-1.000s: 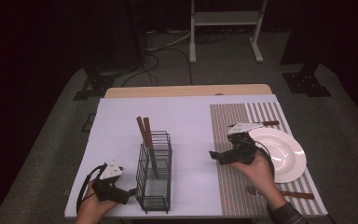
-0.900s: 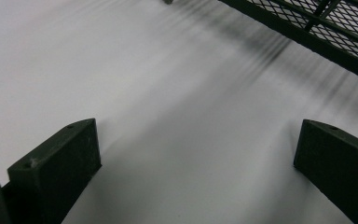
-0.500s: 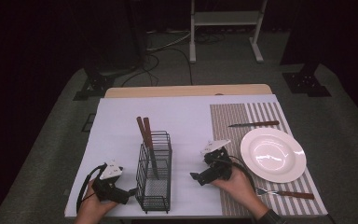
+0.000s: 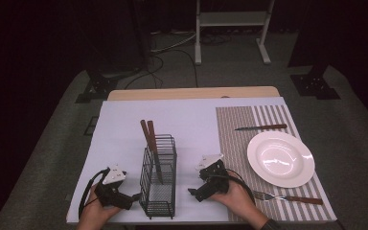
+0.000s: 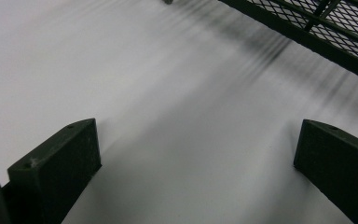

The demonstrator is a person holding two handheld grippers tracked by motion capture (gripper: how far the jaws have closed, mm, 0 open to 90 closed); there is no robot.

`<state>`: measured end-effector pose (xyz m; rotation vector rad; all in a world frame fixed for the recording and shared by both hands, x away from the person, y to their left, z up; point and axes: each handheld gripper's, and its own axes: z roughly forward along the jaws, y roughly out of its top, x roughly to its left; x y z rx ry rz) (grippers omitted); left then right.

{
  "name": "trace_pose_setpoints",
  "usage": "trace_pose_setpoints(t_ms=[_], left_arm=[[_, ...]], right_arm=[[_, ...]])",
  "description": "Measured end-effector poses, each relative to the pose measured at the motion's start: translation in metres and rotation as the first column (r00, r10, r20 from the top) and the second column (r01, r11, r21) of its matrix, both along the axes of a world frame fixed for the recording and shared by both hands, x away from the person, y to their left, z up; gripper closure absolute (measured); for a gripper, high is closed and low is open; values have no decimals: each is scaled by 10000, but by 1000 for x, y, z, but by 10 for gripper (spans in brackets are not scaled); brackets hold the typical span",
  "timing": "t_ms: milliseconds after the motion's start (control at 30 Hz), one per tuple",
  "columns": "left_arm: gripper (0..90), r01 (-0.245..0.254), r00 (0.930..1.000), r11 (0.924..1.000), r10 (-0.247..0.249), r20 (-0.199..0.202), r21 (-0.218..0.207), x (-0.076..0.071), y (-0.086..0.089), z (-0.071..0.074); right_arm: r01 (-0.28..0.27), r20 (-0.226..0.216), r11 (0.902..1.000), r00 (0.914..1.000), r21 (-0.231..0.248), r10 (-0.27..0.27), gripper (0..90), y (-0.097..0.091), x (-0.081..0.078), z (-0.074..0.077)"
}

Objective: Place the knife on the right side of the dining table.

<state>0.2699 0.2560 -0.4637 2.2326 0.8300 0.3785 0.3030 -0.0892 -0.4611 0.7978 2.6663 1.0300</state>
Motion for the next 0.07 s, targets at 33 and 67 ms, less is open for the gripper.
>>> trace_pose_setpoints(t_ms=[33, 67], left_arm=[[0, -1, 10000, 10000, 1, 0, -1, 0, 0, 0], [0, -1, 10000, 10000, 1, -2, -3, 0, 0, 0]], right_arm=[[-15, 101, 10000, 9999, -31, 15, 0, 0, -1, -1], [-57, 246, 10000, 9997, -77, 59, 0, 1, -2, -2]])
